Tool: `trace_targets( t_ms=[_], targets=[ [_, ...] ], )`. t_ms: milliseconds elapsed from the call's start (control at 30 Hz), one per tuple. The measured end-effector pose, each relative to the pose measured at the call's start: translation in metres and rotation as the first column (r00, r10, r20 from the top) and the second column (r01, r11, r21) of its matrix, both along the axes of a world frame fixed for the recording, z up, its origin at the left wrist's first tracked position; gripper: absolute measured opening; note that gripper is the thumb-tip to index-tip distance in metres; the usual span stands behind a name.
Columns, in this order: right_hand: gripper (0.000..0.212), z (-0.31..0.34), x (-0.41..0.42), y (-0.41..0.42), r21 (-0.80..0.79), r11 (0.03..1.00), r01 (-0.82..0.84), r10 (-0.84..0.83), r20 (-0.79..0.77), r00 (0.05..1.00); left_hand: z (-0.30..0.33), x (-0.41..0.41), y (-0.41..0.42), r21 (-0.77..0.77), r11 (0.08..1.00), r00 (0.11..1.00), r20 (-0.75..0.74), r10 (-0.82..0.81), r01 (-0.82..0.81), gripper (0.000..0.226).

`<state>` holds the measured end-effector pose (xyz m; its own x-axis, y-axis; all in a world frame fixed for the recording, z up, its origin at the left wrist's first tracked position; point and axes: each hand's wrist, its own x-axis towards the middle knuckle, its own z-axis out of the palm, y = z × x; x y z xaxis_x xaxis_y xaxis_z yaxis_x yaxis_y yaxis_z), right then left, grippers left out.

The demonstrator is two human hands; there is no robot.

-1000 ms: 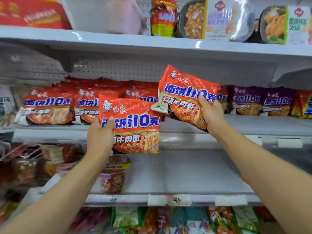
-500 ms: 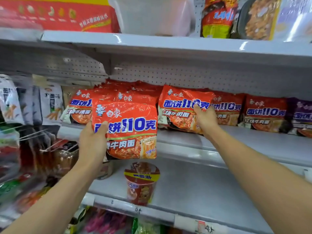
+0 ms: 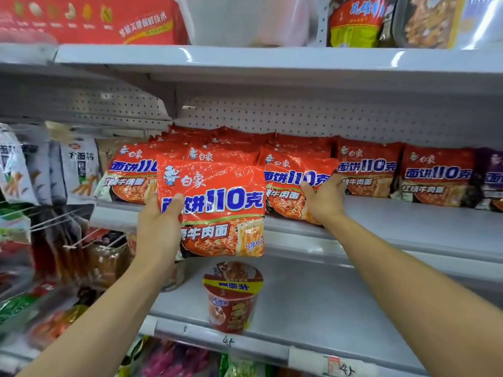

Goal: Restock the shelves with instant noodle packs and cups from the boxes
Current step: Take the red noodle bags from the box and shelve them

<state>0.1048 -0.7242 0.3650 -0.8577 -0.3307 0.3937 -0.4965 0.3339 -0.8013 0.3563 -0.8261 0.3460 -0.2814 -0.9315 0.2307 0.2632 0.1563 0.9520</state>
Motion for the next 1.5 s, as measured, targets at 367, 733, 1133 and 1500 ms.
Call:
trace_targets(
  t_ms=[367, 733, 1133, 1500],
  targets=[
    [0.086, 0.007, 0.002, 0.07, 0.173, 0.984, -0.032, 0.059, -0.156, 0.986, 0.008, -0.043, 0.03, -0.038, 0.989, 0.99, -0.011, -0.141, 0.14, 0.019],
    [0.066, 0.016, -0.042, 0.171, 0.272, 0.949, 0.158, -0.095, -0.23, 0.968, 0.033, -0.14, 0.096, -0.156, 0.947, 0.96, 0.052, -0.277, 0.281, 0.021],
    [0.063, 0.021, -0.157, 0.225, 0.328, 0.926, 0.187, -0.109, -0.24, 0.965, 0.055, -0.31, 0.125, -0.172, 0.932, 0.947, 0.1, -0.306, 0.319, 0.019],
    [0.059, 0.011, -0.241, 0.219, 0.398, 0.917, 0.037, 0.051, -0.208, 0.977, 0.042, -0.403, 0.095, -0.049, 0.979, 0.977, 0.091, -0.193, 0.198, 0.026]
  ],
)
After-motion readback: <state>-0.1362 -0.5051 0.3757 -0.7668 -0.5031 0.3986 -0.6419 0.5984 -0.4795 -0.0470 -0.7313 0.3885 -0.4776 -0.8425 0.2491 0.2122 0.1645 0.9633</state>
